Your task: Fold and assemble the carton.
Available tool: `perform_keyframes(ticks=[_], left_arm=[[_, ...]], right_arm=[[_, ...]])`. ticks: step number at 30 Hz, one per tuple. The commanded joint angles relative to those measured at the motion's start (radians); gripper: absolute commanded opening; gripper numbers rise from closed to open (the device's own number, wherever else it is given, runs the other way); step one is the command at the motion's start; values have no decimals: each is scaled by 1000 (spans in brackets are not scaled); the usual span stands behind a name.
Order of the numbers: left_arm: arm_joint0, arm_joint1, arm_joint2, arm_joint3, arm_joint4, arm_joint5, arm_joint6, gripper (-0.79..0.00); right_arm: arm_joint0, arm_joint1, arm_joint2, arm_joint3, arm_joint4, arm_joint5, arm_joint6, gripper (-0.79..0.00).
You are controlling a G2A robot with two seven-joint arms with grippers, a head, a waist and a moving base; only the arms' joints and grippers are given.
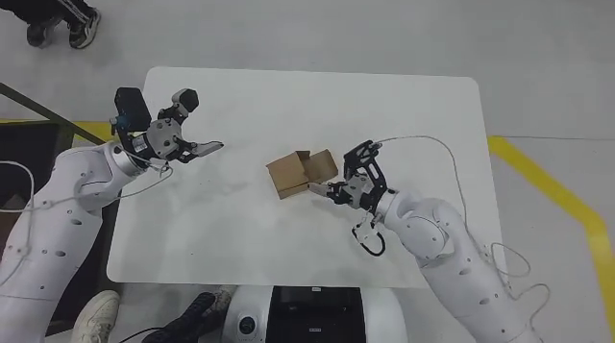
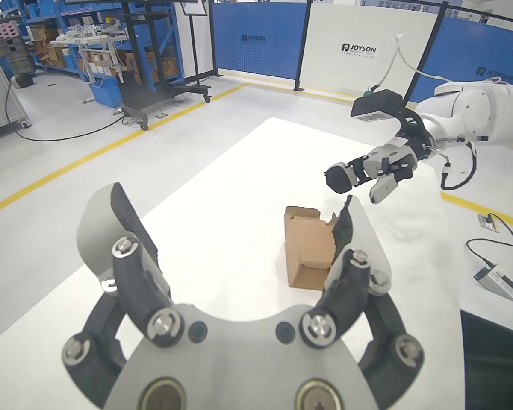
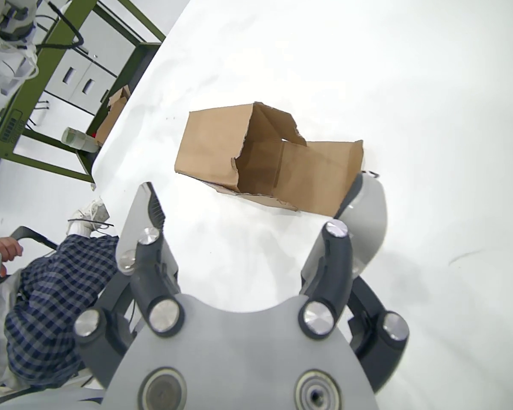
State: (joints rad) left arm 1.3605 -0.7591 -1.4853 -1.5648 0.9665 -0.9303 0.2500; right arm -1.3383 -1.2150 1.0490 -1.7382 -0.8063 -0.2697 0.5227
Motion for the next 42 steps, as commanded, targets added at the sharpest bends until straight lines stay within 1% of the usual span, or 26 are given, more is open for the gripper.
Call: perform_keyframes(ticks=[1,4,7,16,17,18,19,21,22,25,27,32,39,40,41,42], left_arm=[[-3,-2,4,-3,-2,3,-9,0],[-7,-6,11,-10,-9,9,-23,0],[-12,-10,15,-17,-17,15,-36,0],[-16,-18,11,-39,-48,21,-57,0],[-15,-19,11,-42,-52,21,-58,0],[-13,-20,11,-44,-56,19,-61,0],[-12,-21,11,-46,-58,18,-64,0],[-11,-22,13,-47,-60,14,-68,0],[-12,-23,13,-47,-57,12,-70,0],[-15,-24,8,-45,-30,1,-74,0],[-11,-25,2,-42,-8,-9,-64,0],[11,-23,-23,-37,76,-78,-28,0],[14,-22,-28,-36,87,-82,-18,0],[14,-22,-28,-36,87,-82,-18,0],[14,-22,-28,-36,87,-82,-18,0],[14,-22,-28,-36,87,-82,-18,0]], right_arm=[[6,0,-10,11,-24,-18,-11,0],[30,-3,-27,47,-38,-55,-16,0],[45,-6,-37,68,-5,-83,-13,0],[45,-6,-37,68,-5,-83,-13,0],[47,-4,-40,64,-35,-82,-7,0],[54,-3,-50,55,-81,-99,8,0],[61,-1,-62,50,-110,-137,12,0],[88,0,-81,84,-111,-240,30,0],[109,0,-87,106,-119,-296,20,0],[160,-4,-101,196,-128,-393,-37,0],[195,-8,-113,247,-152,-426,-72,0],[261,-18,-148,341,-223,-475,-137,0],[324,-33,-198,424,-249,-528,-155,0],[330,-34,-204,431,-251,-532,-158,-191],[335,-36,-209,438,-254,-535,-161,-406],[340,-37,-213,445,-256,-537,-164,-465]])
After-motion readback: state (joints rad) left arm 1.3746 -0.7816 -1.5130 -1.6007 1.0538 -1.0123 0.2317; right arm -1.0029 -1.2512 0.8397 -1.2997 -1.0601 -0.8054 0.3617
